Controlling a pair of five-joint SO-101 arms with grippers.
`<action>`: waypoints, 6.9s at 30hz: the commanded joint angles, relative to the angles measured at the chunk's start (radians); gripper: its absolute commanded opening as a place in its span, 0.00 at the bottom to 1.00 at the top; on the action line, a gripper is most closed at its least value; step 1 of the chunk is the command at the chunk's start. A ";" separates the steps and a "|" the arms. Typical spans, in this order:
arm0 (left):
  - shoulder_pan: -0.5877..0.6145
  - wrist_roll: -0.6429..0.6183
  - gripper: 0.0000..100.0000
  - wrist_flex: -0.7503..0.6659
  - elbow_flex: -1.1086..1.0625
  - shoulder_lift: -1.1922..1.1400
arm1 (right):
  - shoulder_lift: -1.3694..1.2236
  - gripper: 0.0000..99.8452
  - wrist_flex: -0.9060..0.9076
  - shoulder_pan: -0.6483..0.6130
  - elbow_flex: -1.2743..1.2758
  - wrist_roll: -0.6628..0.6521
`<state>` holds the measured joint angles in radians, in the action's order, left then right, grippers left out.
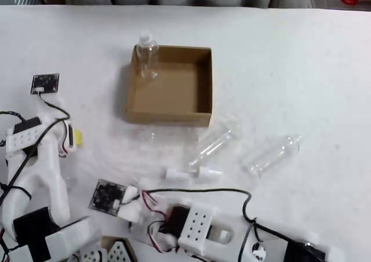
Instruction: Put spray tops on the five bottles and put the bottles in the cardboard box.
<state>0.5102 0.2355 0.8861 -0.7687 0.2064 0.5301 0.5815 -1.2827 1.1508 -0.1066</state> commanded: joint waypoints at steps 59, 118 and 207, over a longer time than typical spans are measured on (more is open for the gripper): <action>0.001 0.029 0.03 -0.021 -0.026 0.065 | 0.263 0.02 1.059 1.414 -0.331 -1.172; -0.015 0.064 0.03 -0.021 -0.031 0.065 | -0.424 0.02 0.690 2.428 -0.730 -0.961; -0.015 0.100 0.03 -0.021 -0.029 0.067 | -0.618 0.02 0.676 2.028 -0.861 -0.160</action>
<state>0.5056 0.3245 0.8861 -0.7963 0.2079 -0.1849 1.2029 0.7488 0.3299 -0.2232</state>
